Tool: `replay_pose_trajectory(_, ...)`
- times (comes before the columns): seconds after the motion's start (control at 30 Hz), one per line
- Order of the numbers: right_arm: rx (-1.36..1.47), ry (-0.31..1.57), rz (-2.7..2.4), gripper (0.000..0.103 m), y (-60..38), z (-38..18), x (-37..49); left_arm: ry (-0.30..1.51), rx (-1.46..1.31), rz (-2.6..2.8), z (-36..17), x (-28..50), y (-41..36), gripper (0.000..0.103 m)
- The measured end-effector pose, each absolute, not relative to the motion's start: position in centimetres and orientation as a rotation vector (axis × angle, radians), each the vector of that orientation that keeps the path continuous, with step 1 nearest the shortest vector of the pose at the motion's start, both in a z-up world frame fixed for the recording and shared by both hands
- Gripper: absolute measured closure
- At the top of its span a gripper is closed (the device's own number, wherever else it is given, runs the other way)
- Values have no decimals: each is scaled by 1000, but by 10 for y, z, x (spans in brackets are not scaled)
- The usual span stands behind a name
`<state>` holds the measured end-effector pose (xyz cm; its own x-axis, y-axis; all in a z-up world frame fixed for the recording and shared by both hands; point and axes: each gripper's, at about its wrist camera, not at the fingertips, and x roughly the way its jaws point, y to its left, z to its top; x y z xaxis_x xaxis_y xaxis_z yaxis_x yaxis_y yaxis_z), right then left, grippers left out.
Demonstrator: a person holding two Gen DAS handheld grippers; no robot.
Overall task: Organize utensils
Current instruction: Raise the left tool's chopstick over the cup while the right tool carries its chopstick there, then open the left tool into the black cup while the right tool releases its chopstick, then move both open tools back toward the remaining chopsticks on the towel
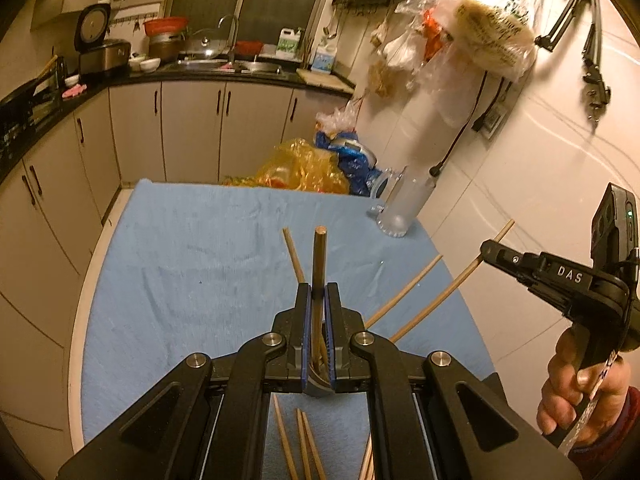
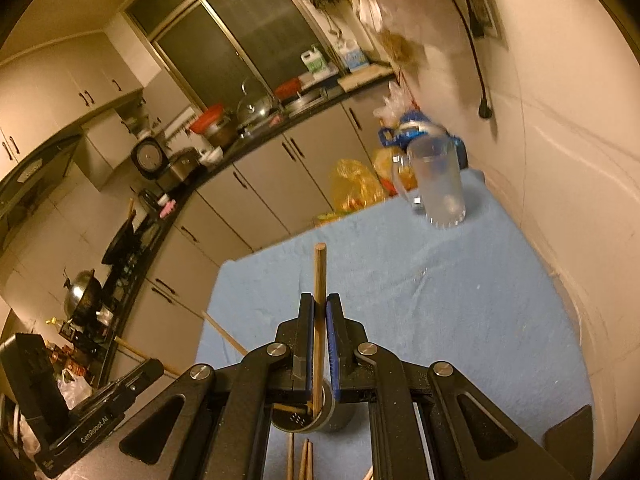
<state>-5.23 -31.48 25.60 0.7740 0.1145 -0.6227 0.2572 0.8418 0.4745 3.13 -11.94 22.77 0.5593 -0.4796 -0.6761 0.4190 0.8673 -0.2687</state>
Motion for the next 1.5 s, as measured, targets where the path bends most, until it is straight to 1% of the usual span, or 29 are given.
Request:
replay_pose_trajectory(0.33, 586, 802, -57, 97, -308, 214, -26, 876, -79, -514, 201, 48, -127, 97)
replay_pose_trajectory(0.67, 559, 840, -33, 95, -300, 206, -10, 883, -88, -506, 194, 59, -129, 97)
replay_pose_trajectory(0.8, 551, 838, -34, 95, -300, 209, -12, 879, -106, -506, 196, 60, -126, 95)
replay_pose_trajectory(0.83, 556, 835, -35, 95, -301, 210, -13, 877, -107, -504, 197, 60, -125, 91)
replay_pose_trajectory(0.9, 562, 830, -37, 94, -301, 213, -14, 865, -113, -500, 201, 59, -122, 86)
replay_pose_trajectory(0.93, 564, 824, -38, 92, -302, 214, -16, 862, -114, -497, 202, 59, -122, 85)
replay_pose_trajectory(1.03, 568, 803, -49, 87, -305, 222, -21, 853, -119, -496, 207, 57, -117, 84)
replay_pose_trajectory(1.1, 575, 791, -54, 85, -308, 227, -27, 846, -116, -495, 210, 54, -114, 84)
replay_pose_trajectory(1.17, 585, 783, -64, 79, -311, 230, -34, 839, -112, -496, 212, 50, -111, 84)
replay_pose_trajectory(1.23, 604, 781, -74, 76, -315, 229, -41, 835, -109, -495, 213, 45, -108, 84)
replay_pose_trajectory(1.43, 629, 820, -106, 71, -320, 218, -61, 855, -124, -494, 205, 31, -95, 84)
replay_pose_trajectory(1.5, 633, 833, -115, 71, -322, 212, -68, 868, -129, -493, 199, 25, -91, 84)
